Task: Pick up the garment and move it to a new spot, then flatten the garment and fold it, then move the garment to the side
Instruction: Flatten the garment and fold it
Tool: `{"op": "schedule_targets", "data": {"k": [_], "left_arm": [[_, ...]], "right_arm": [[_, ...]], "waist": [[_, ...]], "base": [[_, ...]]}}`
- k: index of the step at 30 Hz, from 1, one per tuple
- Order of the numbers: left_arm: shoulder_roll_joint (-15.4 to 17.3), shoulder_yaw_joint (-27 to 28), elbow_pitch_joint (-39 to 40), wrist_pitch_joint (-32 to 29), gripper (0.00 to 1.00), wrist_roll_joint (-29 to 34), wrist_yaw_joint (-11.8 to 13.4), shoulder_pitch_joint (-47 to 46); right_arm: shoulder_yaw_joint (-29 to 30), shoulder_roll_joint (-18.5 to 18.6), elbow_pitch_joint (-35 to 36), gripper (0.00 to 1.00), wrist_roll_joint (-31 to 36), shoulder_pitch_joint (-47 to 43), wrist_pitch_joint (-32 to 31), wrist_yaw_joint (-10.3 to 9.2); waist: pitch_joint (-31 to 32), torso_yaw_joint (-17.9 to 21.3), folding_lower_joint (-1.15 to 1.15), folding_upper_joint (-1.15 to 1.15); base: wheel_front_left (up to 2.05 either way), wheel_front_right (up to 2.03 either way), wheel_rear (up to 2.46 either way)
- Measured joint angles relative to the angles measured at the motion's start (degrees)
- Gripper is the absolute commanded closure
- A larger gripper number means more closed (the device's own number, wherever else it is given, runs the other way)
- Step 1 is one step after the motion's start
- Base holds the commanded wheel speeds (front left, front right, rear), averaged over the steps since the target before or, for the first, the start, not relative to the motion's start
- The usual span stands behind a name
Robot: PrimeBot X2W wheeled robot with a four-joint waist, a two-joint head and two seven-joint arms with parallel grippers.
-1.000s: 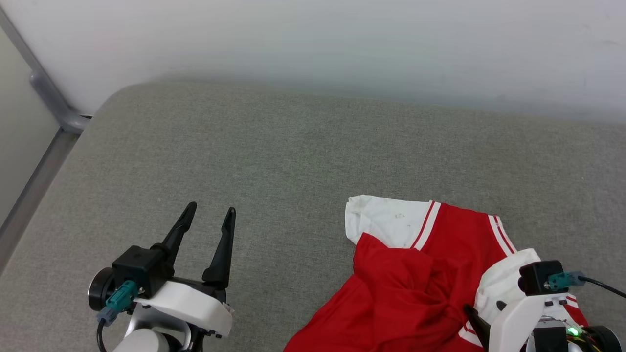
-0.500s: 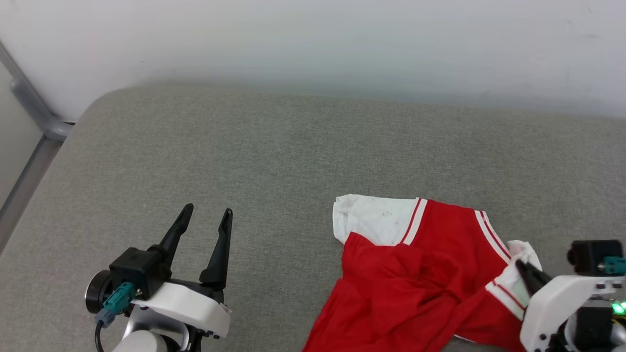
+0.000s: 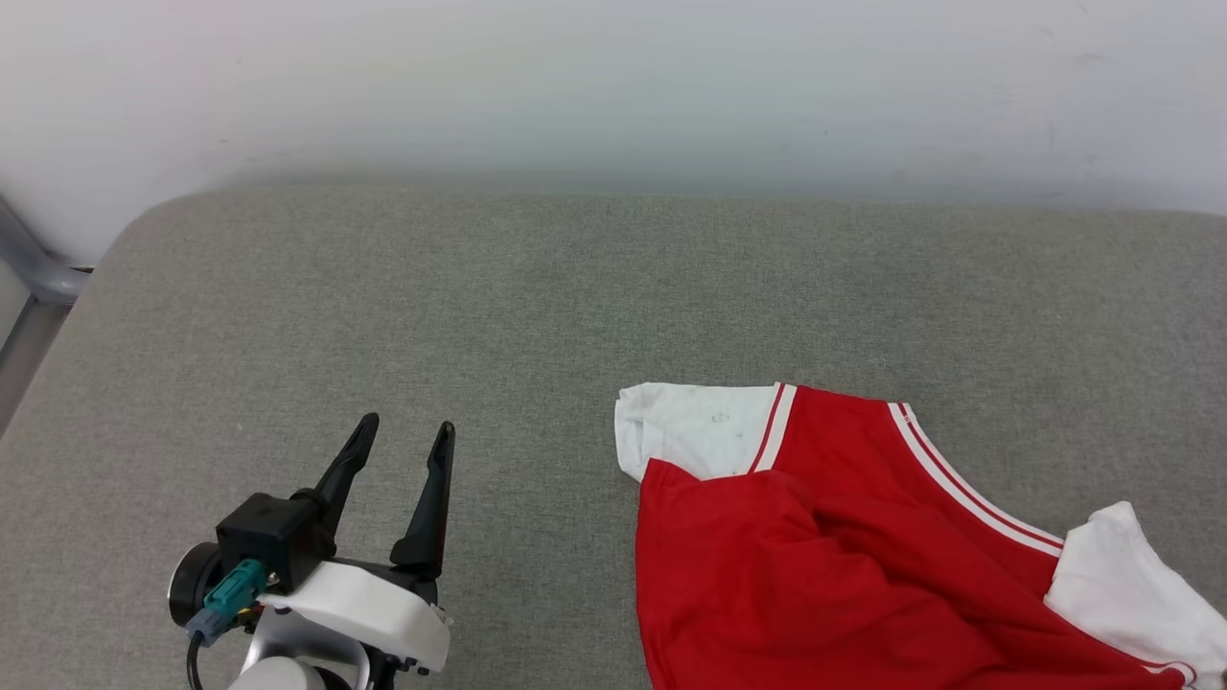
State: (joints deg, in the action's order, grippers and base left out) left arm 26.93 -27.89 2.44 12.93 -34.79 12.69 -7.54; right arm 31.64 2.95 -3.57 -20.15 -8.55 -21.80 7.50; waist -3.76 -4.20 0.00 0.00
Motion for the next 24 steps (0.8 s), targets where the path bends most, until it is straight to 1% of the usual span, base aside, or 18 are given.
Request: {"op": "schedule_targets", "data": {"k": [3, 4, 5, 6, 8, 12, 15, 19, 24], "left_arm": [[0.1, 0.0, -0.1, -0.2, 0.00, -0.2, 0.1, 0.0], [0.2, 0.0, -0.1, -0.2, 0.00, -0.3, 0.1, 0.1], [0.3, 0.0, -0.2, -0.2, 0.00, -0.3, 0.1, 0.2], [0.4, 0.0, -0.3, -0.2, 0.00, -0.3, 0.1, 0.2], [0.4, 0.0, -0.4, -0.2, 0.00, -0.6, 0.2, 0.3], [0.3, 0.1, -0.5, -0.2, 0.00, -0.8, 0.5, 0.9], [0.1, 0.0, -0.6, -0.2, 0.00, -1.0, 0.9, 1.3], [-0.1, 0.2, -0.6, 0.1, 0.00, -1.1, 1.5, 1.7], [-0.2, 0.1, -0.9, 0.4, 0.00, -0.9, 1.8, 2.4]], "right_arm": [[-0.8, 0.0, -6.1, 1.00, -2.0, 0.3, 3.1, 0.01], [-1.1, -0.1, -7.6, 0.66, -2.2, 0.5, 4.3, 0.01], [-1.4, -0.1, -8.8, 0.55, -2.5, 0.8, 5.9, 0.01], [-1.6, -0.1, -9.8, 0.00, -2.8, 1.5, 7.5, 0.00], [-2.5, -0.1, -10.3, 0.00, -2.7, 2.8, 12.0, 0.01], [-4.4, -0.1, -8.6, 0.00, -1.2, 4.3, 22.0, 0.01], [-7.0, -0.1, -6.0, 0.00, 1.3, 4.5, 27.2, 0.01], [-11.1, -0.1, -2.0, 0.00, 4.7, 4.5, 30.8, 0.01], [-16.7, -0.1, 2.8, 0.00, 7.9, 3.8, 30.1, 0.01]], "waist": [[-0.1, 0.4, 0.00, 0.00], [-0.1, 0.5, 0.00, 0.00], [-0.1, 0.5, 0.00, 0.00], [-0.1, 0.6, 0.00, 0.00], [0.0, 0.6, 0.00, 0.00], [0.5, 0.3, 0.00, 0.00], [1.1, 0.1, 0.00, 0.00], [1.9, -0.1, 0.00, 0.00], [3.0, -0.4, 0.00, 0.00]], "base": [[0.00, 0.00, 0.00], [0.00, 0.00, 0.00], [0.00, 0.00, 0.00], [0.00, 0.00, 0.00], [0.00, 0.00, 0.00], [0.00, 0.00, 0.00], [0.00, 0.00, 0.00], [0.00, 0.00, 0.00], [0.00, 0.00, 0.00]]}}
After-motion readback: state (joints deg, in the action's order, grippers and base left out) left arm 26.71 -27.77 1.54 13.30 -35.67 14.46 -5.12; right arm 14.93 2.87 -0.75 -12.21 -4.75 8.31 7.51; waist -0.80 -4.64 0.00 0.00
